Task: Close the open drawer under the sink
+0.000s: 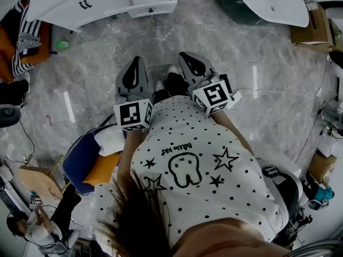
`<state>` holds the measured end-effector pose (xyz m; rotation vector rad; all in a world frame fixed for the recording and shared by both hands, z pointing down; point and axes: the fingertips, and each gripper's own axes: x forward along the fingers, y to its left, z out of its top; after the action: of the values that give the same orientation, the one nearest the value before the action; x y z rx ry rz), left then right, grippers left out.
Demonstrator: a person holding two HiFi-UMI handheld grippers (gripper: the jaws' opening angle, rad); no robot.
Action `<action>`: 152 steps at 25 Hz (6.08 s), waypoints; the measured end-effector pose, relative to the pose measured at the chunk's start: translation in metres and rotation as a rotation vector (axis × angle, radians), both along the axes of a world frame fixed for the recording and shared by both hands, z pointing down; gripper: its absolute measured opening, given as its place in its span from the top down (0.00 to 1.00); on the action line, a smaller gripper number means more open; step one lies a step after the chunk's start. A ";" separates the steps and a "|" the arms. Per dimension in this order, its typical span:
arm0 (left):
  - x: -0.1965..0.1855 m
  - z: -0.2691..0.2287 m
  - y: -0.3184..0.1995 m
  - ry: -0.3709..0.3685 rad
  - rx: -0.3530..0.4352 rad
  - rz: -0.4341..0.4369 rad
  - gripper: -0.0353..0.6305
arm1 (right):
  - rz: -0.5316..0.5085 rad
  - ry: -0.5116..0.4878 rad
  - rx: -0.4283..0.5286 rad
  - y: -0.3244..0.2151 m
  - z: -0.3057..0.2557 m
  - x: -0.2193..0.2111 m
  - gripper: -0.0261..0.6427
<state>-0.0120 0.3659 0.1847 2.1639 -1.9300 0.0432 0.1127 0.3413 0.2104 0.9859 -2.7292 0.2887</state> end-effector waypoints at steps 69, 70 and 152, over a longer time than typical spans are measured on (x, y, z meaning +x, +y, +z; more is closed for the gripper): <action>-0.076 0.018 -0.215 0.045 -0.044 0.080 0.94 | 0.195 0.025 0.011 -0.205 0.012 -0.047 0.94; -0.077 0.019 -0.215 0.046 -0.046 0.078 0.94 | 0.192 0.026 0.010 -0.205 0.012 -0.049 0.94; -0.081 0.063 -0.348 0.005 -0.172 -0.003 0.94 | 0.128 0.031 -0.032 -0.367 0.020 -0.035 0.94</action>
<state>-0.0935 0.0176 0.2482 2.0478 -1.8537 0.1955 0.0777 -0.0258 0.2306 1.1492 -2.6296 0.3350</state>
